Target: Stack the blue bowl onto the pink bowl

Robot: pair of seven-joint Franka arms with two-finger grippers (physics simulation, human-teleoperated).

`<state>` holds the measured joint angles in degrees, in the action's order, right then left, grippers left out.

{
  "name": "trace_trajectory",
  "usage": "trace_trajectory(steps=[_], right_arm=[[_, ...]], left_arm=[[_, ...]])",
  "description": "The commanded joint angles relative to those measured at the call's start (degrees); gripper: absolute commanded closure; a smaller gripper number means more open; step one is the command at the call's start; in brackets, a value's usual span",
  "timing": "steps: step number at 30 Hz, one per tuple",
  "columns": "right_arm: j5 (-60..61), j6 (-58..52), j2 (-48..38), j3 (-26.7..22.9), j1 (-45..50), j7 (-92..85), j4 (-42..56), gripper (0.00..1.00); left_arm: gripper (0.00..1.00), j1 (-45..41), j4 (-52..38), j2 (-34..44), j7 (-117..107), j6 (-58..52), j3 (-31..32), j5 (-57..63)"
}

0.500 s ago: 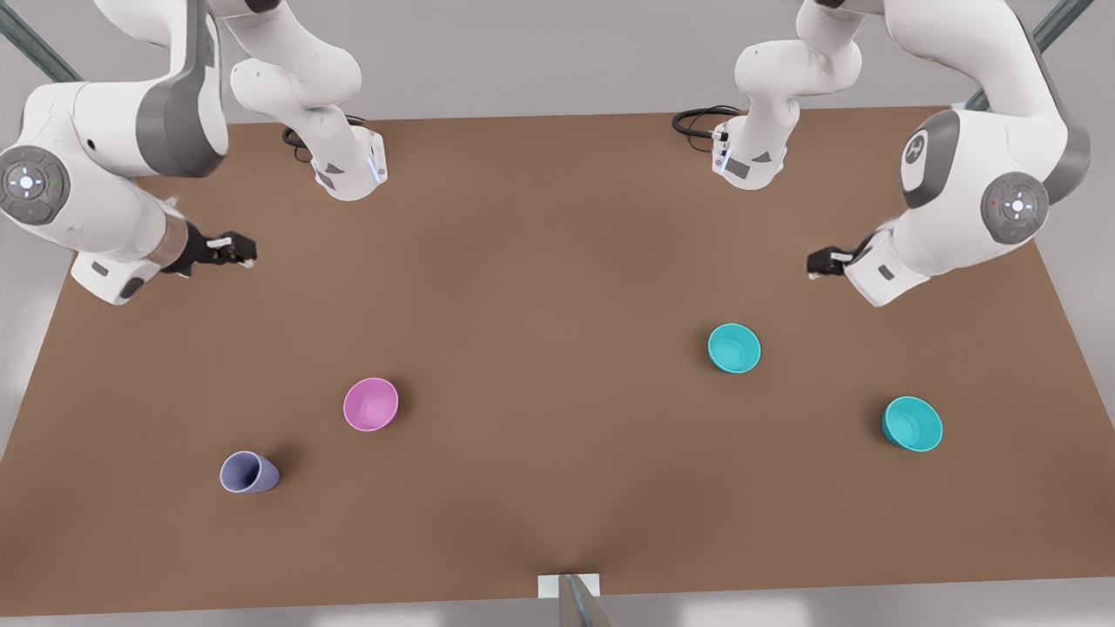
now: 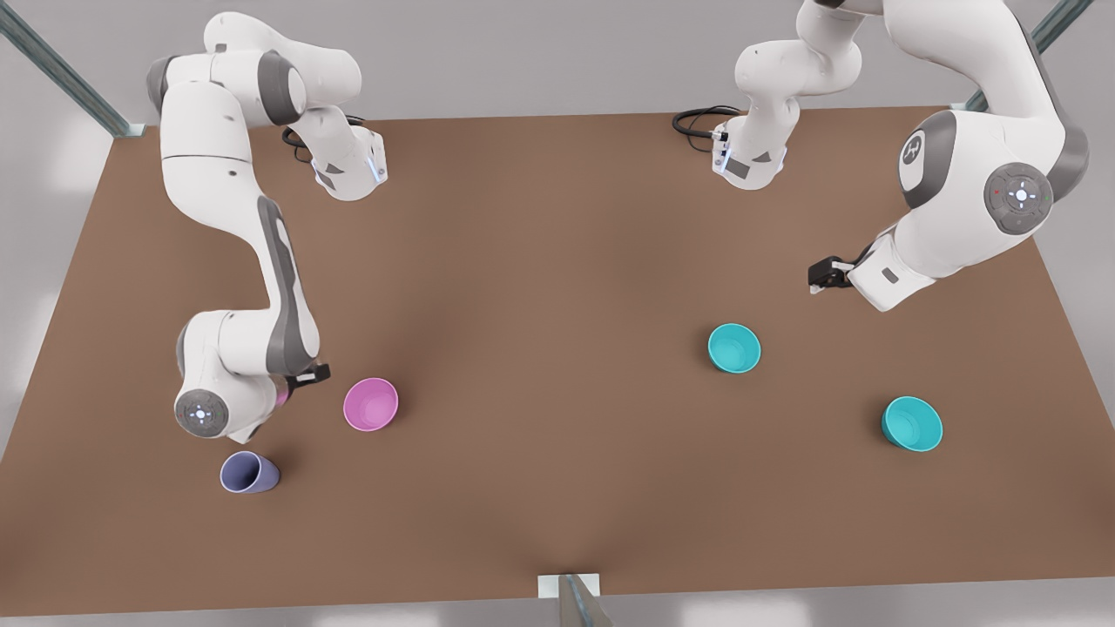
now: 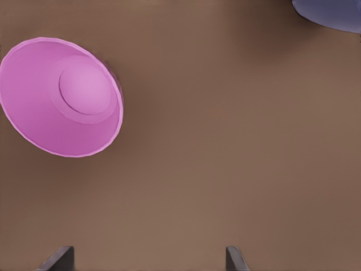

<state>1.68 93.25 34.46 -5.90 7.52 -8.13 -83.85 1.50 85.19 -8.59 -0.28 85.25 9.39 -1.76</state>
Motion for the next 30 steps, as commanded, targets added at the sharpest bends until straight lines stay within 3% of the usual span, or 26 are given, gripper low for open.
trace_trajectory(steps=[1,6,22,23,25,26,30], right_arm=[[1.4,9.6,0.3,0.1,0.0,2.2,-0.4,0.0],[7.6,12.7,3.6,0.4,0.1,4.3,-2.5,0.0],[10.9,19.5,9.5,0.5,1.1,5.8,-2.6,0.0],[10.8,19.6,9.5,0.5,1.1,5.8,-2.7,0.18],[10.8,19.6,9.8,0.5,1.1,5.3,-2.7,0.63],[10.8,19.6,9.9,0.5,1.1,5.3,-2.7,0.76],[10.7,18.9,9.9,0.5,1.3,5.3,-2.1,0.79]], left_arm=[[0.0,0.0,0.0,0.1,0.0,0.4,0.0,-0.5],[0.0,-0.4,0.0,0.1,-0.1,0.4,0.1,-0.5],[0.0,0.6,-0.1,-0.4,0.0,0.3,1.1,-0.4],[0.0,0.9,-0.1,-0.4,0.1,-0.4,1.1,-0.4],[0.0,0.9,-0.1,-0.3,0.0,-0.8,1.1,-0.4],[0.0,0.8,-0.1,-0.3,0.0,-0.8,1.1,-0.4],[0.0,0.8,-0.1,-0.4,0.0,-0.9,1.1,-0.4]])
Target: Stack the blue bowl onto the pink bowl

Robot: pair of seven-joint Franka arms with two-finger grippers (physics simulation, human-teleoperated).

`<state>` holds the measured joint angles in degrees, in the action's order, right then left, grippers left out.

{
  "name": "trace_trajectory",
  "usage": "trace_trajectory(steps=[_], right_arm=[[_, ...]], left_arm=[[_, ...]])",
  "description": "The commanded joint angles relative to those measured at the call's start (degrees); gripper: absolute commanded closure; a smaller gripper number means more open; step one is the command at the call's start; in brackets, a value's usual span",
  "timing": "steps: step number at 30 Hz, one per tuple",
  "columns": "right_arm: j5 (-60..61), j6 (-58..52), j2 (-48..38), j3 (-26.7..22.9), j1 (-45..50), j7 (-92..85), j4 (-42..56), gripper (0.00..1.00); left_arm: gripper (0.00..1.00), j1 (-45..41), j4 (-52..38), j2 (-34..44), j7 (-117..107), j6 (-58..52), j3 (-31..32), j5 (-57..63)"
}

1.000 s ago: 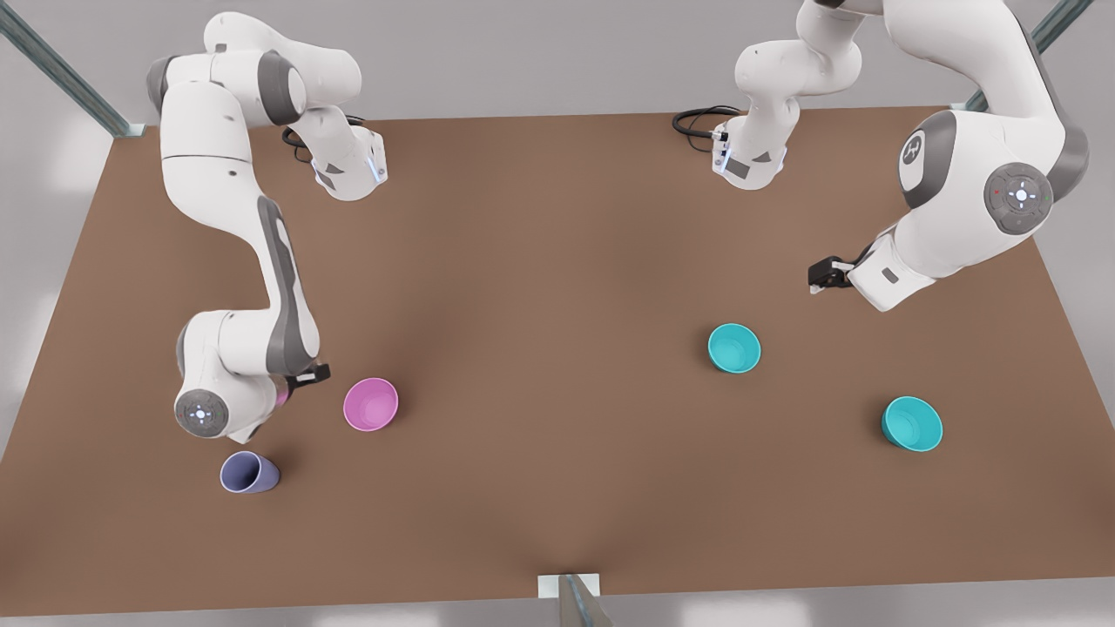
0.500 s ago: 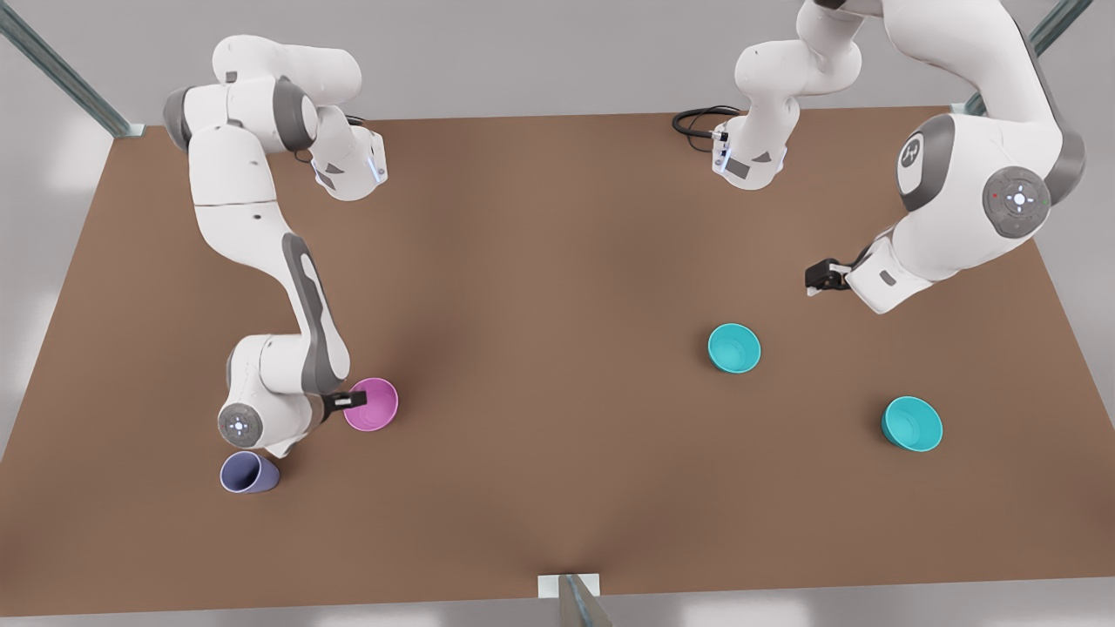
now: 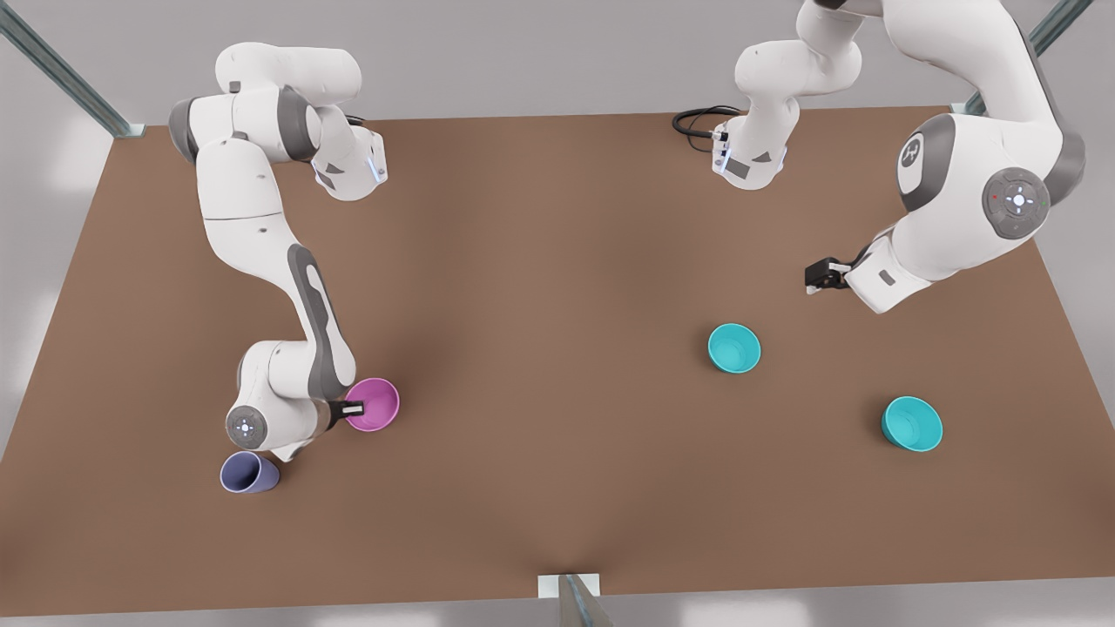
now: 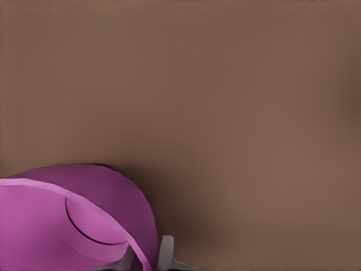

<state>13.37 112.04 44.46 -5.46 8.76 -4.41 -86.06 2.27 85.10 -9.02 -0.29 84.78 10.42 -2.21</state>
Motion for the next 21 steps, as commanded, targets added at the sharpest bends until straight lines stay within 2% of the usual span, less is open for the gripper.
trace_trajectory(steps=[1,7,9,12,17,21], right_arm=[[-1.0,-0.4,-0.3,0.0,0.0,1.5,0.4,0.79],[-1.0,-6.9,-4.3,1.8,1.7,2.1,3.0,0.79],[-0.4,-6.9,-5.0,5.5,5.7,12.0,4.4,0.79],[-0.4,-6.4,-4.8,6.2,16.1,30.4,9.1,0.79],[-0.2,9.7,1.9,6.1,24.6,39.7,9.7,0.79],[-0.2,15.8,6.4,6.2,27.9,45.5,11.9,0.79]], left_arm=[[0.0,0.0,0.0,0.1,0.0,-0.4,0.0,0.0],[0.0,0.0,0.0,0.1,0.0,-0.4,0.0,0.0],[0.0,0.0,0.1,0.1,0.0,-0.7,0.0,0.0],[0.0,0.0,0.1,0.1,0.0,-1.1,0.0,0.0],[0.0,0.1,0.1,0.0,0.0,-1.0,0.0,0.0],[0.0,0.1,0.1,-0.1,0.0,-1.0,0.0,0.0]])
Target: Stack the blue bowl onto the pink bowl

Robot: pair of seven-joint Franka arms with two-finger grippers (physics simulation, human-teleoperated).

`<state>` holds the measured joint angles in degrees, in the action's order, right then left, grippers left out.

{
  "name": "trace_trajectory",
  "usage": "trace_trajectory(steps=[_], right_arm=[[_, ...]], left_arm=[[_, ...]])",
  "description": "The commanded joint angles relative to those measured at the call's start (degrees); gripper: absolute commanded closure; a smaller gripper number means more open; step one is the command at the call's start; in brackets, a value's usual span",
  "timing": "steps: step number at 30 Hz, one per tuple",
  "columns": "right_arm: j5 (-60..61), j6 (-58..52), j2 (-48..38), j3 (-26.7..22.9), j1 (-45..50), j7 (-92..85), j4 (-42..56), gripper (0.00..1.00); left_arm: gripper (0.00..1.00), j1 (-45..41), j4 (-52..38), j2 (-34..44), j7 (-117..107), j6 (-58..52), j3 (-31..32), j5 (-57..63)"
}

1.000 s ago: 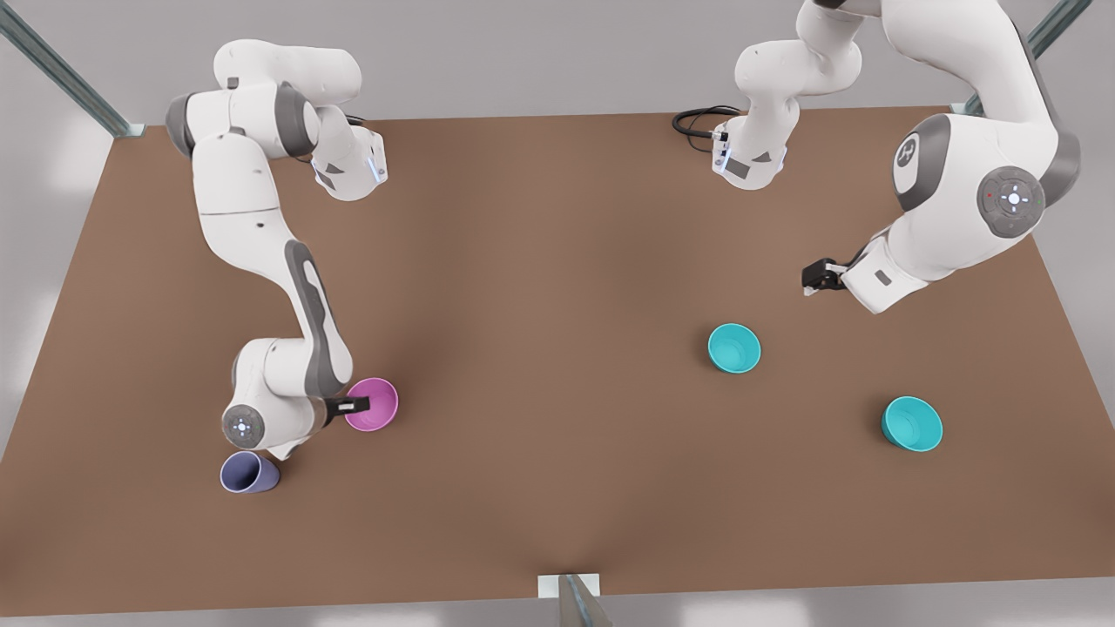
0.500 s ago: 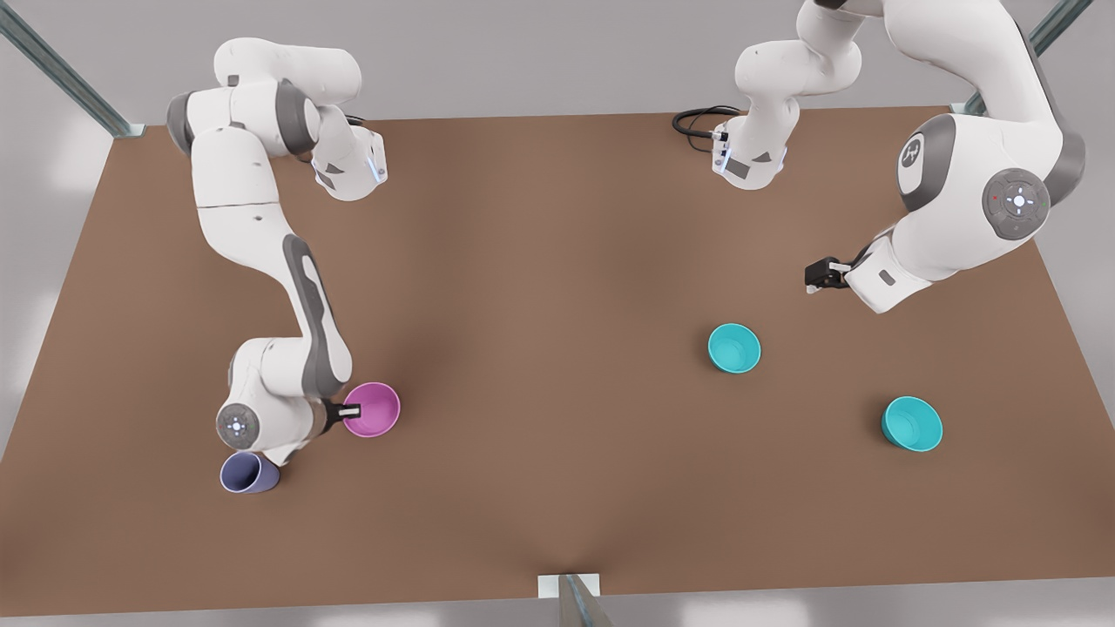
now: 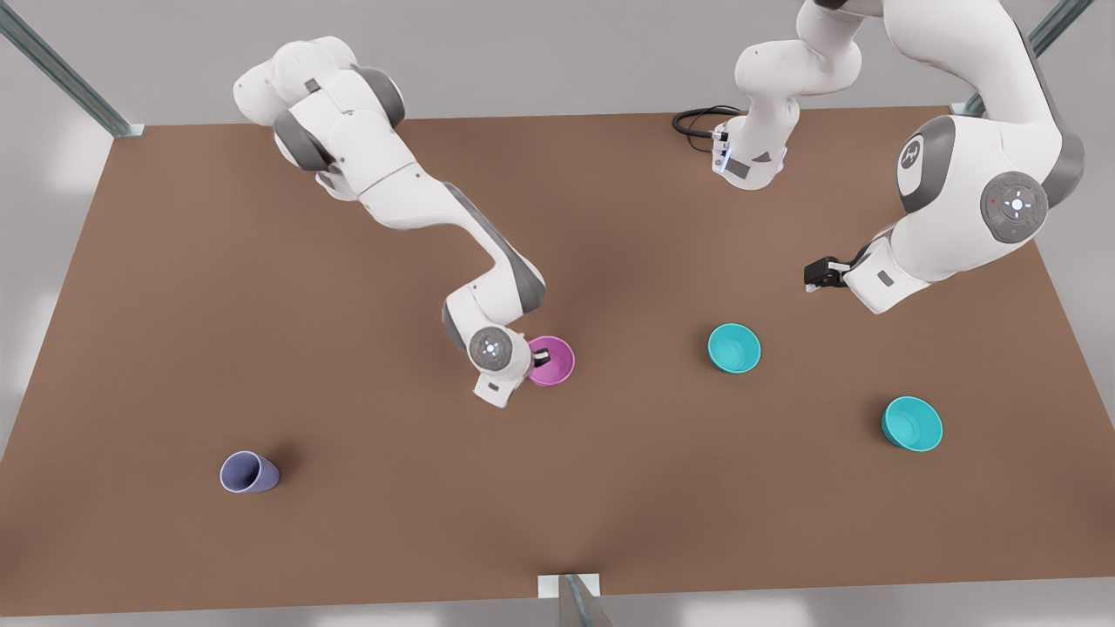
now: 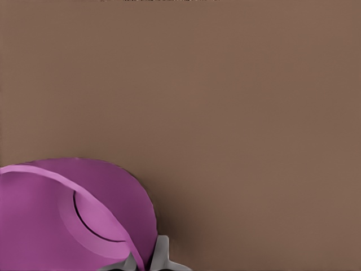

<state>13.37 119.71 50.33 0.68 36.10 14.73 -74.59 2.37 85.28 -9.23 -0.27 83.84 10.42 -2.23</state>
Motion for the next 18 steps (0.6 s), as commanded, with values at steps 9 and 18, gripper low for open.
trace_trajectory(steps=[9,18], right_arm=[[-0.5,8.2,-0.6,0.5,0.3,27.2,1.5,0.0],[-7.4,-33.0,-16.7,-4.8,-36.5,-41.3,-5.2,0.0]], left_arm=[[0.0,0.2,0.2,-1.1,0.1,-0.1,0.0,0.0],[0.0,2.7,21.4,-5.1,16.8,23.8,-5.2,-11.0]])
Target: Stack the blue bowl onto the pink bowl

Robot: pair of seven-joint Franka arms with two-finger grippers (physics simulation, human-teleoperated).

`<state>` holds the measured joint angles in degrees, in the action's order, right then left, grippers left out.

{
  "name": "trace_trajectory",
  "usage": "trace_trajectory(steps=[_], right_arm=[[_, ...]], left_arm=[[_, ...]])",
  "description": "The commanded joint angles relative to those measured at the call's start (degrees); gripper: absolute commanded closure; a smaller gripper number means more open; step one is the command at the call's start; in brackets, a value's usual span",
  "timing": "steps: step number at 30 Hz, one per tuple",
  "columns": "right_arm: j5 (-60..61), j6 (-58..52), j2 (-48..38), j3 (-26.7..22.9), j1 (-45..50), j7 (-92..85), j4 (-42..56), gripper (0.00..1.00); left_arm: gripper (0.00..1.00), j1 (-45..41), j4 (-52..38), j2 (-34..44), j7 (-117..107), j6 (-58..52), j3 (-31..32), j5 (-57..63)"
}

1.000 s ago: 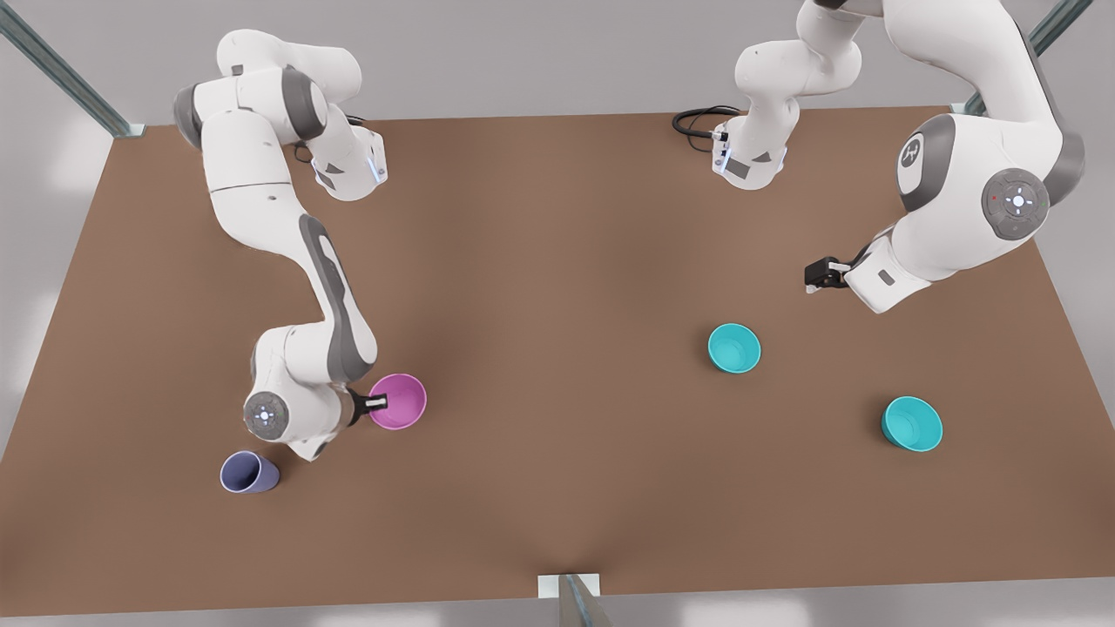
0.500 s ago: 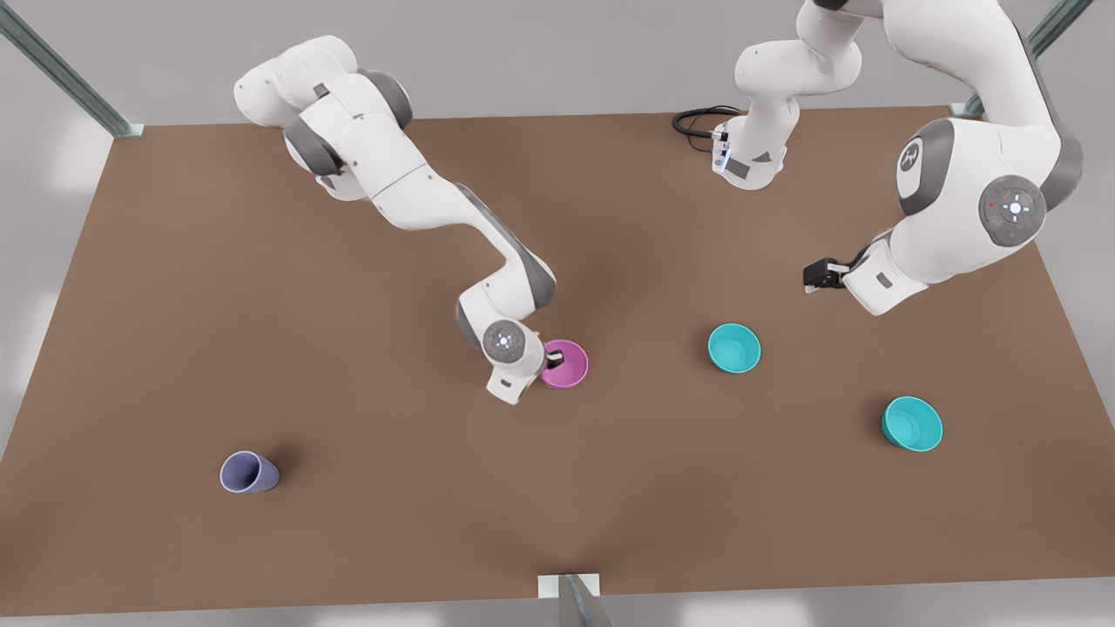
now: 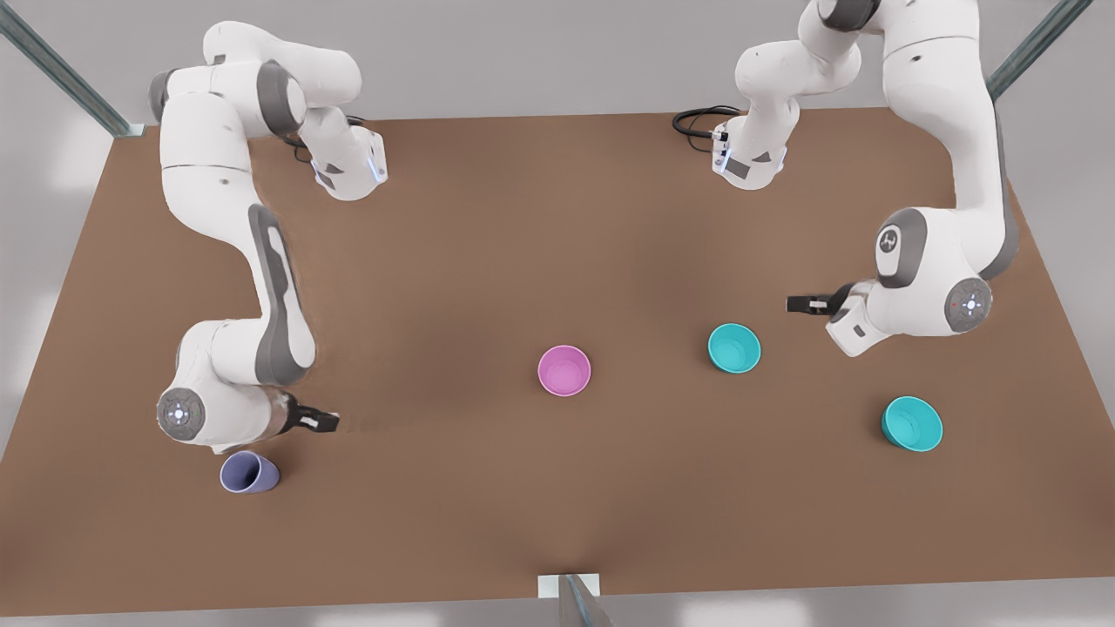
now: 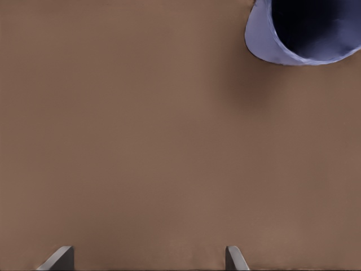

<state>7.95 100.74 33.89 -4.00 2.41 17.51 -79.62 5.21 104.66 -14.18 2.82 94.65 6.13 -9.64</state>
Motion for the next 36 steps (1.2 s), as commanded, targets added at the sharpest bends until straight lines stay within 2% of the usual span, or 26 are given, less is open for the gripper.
trace_trajectory(steps=[1,4,6,8,17,19,21,25,26,27,30,31,33,35,36], right_arm=[[-6.7,-14.6,-5.7,-0.1,-2.9,-43.8,-0.2,0.0],[-7.2,-18.5,-16.7,-0.9,-3.1,-42.8,-0.4,0.0],[-7.3,-21.0,-20.0,-0.2,-2.4,-37.6,-0.8,0.0],[-7.5,-17.2,-25.8,-0.2,-2.2,-37.3,-7.8,0.0],[-10.7,-15.6,-26.9,0.0,-1.4,-37.4,-6.1,0.0],[-10.7,-15.7,-26.8,0.0,-1.4,-37.4,-6.3,0.0],[-10.7,-15.6,-26.8,0.0,-1.4,-37.4,-6.6,0.0],[-10.7,-15.6,-26.7,0.0,-1.4,-37.4,-6.6,0.0],[-10.7,-15.6,-26.7,0.0,-1.4,-37.4,-6.6,0.0],[-10.7,-15.6,-26.7,0.0,-1.4,-37.4,-6.6,0.0],[-10.7,-15.7,-26.7,0.0,-1.4,-37.5,-6.6,0.0],[-10.7,-15.7,-26.7,0.0,-1.4,-37.5,-6.7,0.0],[-10.7,-15.7,-26.6,0.0,-1.4,-37.5,-6.7,0.0],[-10.7,-15.6,-26.5,0.0,-1.4,-37.5,-6.7,0.0],[-10.7,-15.6,-26.4,0.0,-1.4,-37.5,-6.7,0.0]], left_arm=[[0.0,0.0,4.7,-0.5,16.1,16.9,-0.9,-3.6],[0.0,-0.3,11.7,-2.9,24.1,29.8,-1.1,-3.8],[0.0,-0.7,12.6,-4.8,24.3,32.3,-0.9,-7.3],[0.0,-1.3,12.6,-6.6,24.3,36.3,-0.5,-7.8],[0.0,-2.4,12.5,-13.0,24.2,36.9,-0.5,-7.7],[0.31,-2.7,12.5,-13.0,24.2,36.8,-0.5,-7.8],[0.52,-2.8,12.5,-12.9,23.8,36.6,-0.5,-7.9],[0.74,-3.8,12.5,-12.8,21.8,36.4,-0.5,-7.9],[0.79,-4.1,12.4,-12.5,21.3,36.1,-0.5,-7.9],[0.79,-4.0,12.1,-12.0,21.3,35.5,-0.5,-7.8],[0.79,-4.2,-1.1,-9.6,11.7,17.8,-0.7,-4.0],[0.79,-6.9,-6.5,-8.9,3.9,12.1,-0.7,-1.3],[0.79,-15.5,-11.4,-9.8,-13.9,11.2,-0.6,0.5],[0.79,-22.6,-29.7,-20.6,-27.2,-0.9,-0.5,0.7],[0.79,-25.0,-30.7,-22.1,-31.6,-0.7,-0.5,0.6]])
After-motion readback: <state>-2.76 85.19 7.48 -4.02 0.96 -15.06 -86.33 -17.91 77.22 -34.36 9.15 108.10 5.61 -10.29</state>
